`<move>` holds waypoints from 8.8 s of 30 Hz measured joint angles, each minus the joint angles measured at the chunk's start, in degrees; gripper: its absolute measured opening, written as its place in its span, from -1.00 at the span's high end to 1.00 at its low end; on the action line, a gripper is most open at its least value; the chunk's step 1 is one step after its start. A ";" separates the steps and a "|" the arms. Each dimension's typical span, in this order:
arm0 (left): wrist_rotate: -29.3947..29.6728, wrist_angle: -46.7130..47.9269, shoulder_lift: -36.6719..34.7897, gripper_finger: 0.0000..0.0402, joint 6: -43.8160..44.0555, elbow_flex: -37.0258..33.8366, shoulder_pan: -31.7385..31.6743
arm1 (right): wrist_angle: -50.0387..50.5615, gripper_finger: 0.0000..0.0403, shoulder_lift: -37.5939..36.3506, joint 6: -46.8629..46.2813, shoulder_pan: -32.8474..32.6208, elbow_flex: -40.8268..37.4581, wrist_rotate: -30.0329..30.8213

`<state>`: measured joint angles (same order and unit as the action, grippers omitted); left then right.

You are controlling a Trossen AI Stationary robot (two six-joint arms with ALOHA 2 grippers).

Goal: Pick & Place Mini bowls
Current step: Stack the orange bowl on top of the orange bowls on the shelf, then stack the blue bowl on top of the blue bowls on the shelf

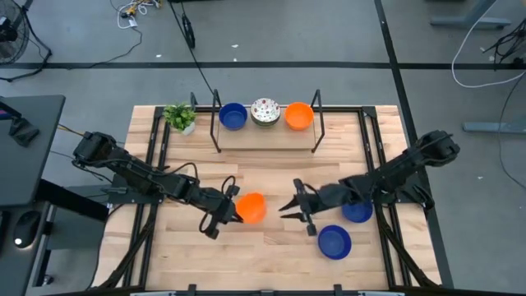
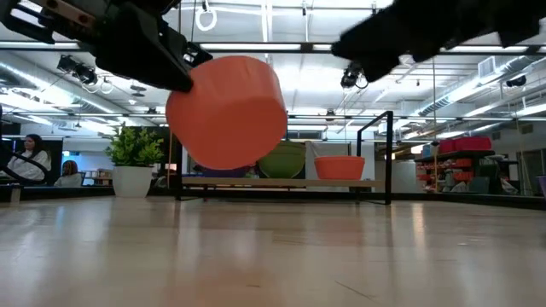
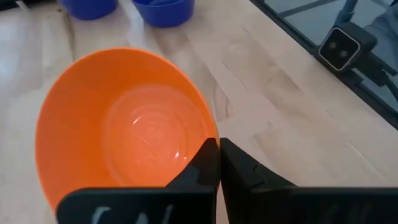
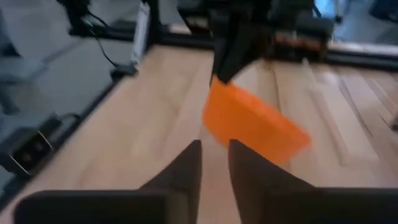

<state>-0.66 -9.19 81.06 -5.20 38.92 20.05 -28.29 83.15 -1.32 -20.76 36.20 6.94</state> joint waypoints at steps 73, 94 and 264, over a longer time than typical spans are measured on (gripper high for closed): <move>15.90 -2.53 -0.29 0.20 3.37 0.15 -0.11 | 20.71 0.99 15.69 18.79 10.51 16.57 -16.82; 32.73 -2.16 6.64 0.07 16.59 0.09 6.12 | 41.66 1.00 -2.56 16.90 25.16 16.62 17.42; -0.01 -23.46 9.73 -0.18 -12.70 1.35 -0.30 | 30.49 0.98 10.84 24.98 -6.80 16.66 -6.55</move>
<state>-0.66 -32.65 90.78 -17.90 40.27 19.75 2.20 94.00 23.66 -27.56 52.86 0.39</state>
